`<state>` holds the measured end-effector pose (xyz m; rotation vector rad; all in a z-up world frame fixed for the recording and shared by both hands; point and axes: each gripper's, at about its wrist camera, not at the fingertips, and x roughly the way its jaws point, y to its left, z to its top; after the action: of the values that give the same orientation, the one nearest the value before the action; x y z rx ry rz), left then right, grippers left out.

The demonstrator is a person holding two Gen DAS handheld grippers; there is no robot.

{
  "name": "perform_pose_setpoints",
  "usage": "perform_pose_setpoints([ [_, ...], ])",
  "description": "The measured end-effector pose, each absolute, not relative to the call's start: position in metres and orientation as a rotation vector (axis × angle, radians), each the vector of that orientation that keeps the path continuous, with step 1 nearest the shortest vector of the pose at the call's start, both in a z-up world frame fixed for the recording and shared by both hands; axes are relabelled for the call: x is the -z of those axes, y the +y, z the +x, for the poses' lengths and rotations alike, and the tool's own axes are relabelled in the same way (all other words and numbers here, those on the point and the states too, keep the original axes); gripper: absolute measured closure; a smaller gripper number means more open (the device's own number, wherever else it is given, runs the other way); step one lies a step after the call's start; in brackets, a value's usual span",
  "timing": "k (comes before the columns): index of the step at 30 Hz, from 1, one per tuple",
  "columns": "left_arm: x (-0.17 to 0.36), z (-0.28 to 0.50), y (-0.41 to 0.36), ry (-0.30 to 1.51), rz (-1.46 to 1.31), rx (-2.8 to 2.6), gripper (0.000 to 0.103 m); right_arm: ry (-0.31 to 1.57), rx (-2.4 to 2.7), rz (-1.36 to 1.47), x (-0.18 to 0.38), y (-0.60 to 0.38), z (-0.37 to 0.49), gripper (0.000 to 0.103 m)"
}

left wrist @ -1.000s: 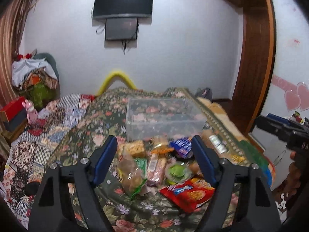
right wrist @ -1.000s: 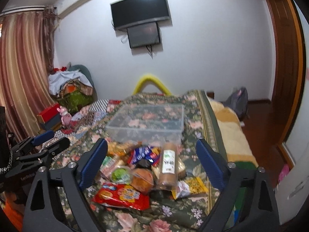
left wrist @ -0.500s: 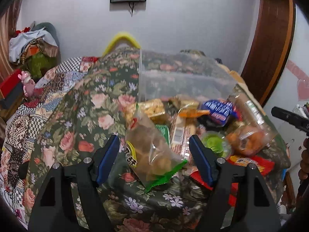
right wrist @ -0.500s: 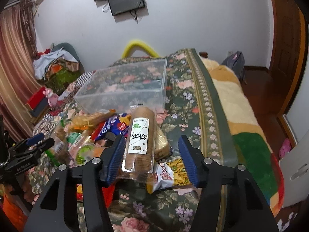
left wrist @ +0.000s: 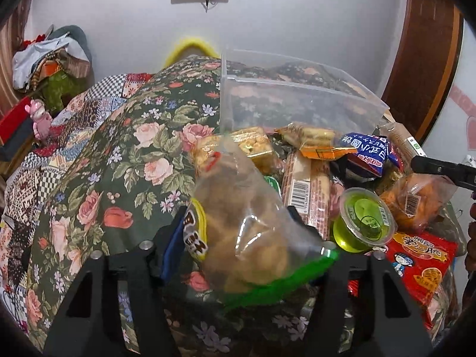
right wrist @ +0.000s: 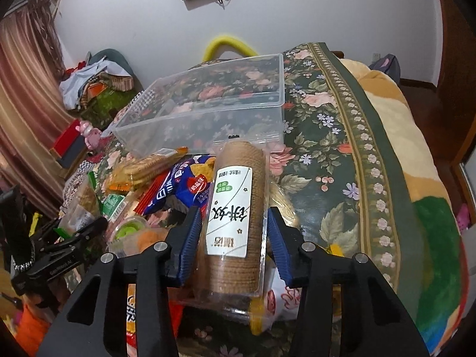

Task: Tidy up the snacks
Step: 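Grasp the cookie bag with the left tool while the right grasps the biscuit roll, then release cookie bag into clear box with left tool while right releases biscuit roll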

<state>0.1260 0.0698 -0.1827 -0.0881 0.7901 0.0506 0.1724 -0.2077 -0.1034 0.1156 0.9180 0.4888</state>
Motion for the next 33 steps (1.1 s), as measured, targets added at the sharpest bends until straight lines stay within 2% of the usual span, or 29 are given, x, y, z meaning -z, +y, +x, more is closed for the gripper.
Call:
perform_pose_setpoints([
  [2, 0.182, 0.126, 0.07, 0.782, -0.074, -0.066, 0.051, 0.927, -0.496, 0.118, 0.104, -0.206, 0.175, 0.061],
  [6, 0.181, 0.125, 0.076, 0.778, -0.1, -0.064, 0.053, 0.954, -0.495, 0.108, 0.108, -0.206, 0.177, 0.062],
  [14, 0.162, 0.118, 0.081, 0.736, -0.107, -0.071, 0.054, 0.913, -0.446, 0.037, 0.101, -0.197, 0.174, 0.068],
  [33, 0.076, 0.15, 0.078, 0.57, -0.111, 0.013, 0.055, 0.705, -0.419, 0.058, 0.029, -0.207, 0.188, 0.068],
])
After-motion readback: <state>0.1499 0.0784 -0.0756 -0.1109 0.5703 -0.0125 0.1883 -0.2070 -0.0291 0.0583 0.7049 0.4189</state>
